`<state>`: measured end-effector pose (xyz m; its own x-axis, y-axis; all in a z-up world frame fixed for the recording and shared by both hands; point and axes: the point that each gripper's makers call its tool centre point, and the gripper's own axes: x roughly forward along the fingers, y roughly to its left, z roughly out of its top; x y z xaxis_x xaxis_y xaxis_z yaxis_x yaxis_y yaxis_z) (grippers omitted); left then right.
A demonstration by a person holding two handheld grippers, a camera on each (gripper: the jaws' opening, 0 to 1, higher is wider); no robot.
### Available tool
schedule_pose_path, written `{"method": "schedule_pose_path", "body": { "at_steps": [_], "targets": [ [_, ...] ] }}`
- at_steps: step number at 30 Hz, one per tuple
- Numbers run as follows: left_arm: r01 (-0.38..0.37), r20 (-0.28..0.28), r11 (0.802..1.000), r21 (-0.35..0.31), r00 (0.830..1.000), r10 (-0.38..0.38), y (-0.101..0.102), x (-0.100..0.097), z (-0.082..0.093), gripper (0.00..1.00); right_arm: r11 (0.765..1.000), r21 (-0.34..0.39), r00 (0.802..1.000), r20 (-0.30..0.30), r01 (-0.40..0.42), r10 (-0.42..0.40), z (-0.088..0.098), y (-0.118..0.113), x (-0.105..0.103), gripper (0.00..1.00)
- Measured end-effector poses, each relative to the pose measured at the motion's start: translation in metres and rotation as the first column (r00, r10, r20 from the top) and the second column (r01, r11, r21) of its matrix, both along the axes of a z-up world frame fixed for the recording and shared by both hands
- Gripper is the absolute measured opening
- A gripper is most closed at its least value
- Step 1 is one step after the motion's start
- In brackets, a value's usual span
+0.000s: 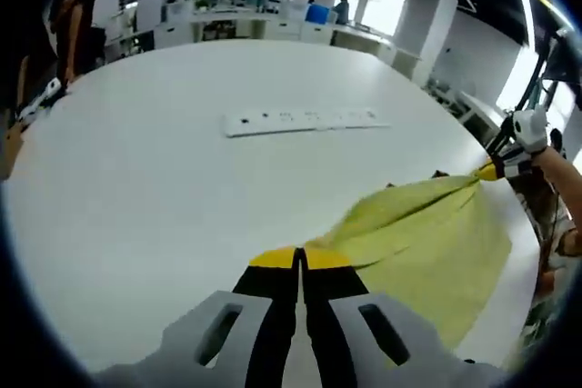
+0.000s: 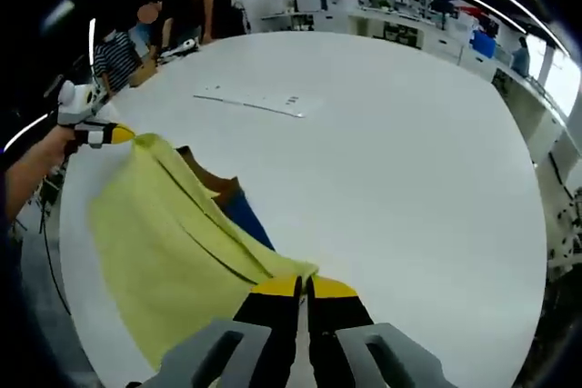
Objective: Fold the garment on the visible template until the final outline fits inside the template.
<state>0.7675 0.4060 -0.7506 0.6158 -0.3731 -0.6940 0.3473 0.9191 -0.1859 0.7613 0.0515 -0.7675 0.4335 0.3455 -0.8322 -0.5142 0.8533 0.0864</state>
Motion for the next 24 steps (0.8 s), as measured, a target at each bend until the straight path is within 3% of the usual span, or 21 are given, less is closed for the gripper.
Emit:
{"method": "schedule_pose_path", "body": {
  "at_steps": [8, 18, 24],
  "targets": [
    [0.039, 0.013, 0.999, -0.015, 0.999, -0.038, -0.007, 0.0, 0.003, 0.0, 1.0, -0.014, 0.999, 0.049, 0.013, -0.012, 0.01, -0.006, 0.007, 0.11],
    [0.114, 0.06, 0.993, 0.004, 0.992, -0.114, -0.015, -0.001, 0.008, 0.06, 1.0, -0.014, 0.996, 0.092, 0.01, -0.009, 0.023, -0.014, 0.008, 0.11],
    [0.151, 0.083, 0.988, 0.026, 0.985, -0.153, -0.013, -0.001, 0.008, 0.07, 0.999, -0.014, 0.994, 0.104, -0.038, 0.039, 0.027, -0.009, 0.004, 0.1]
  ]
}}
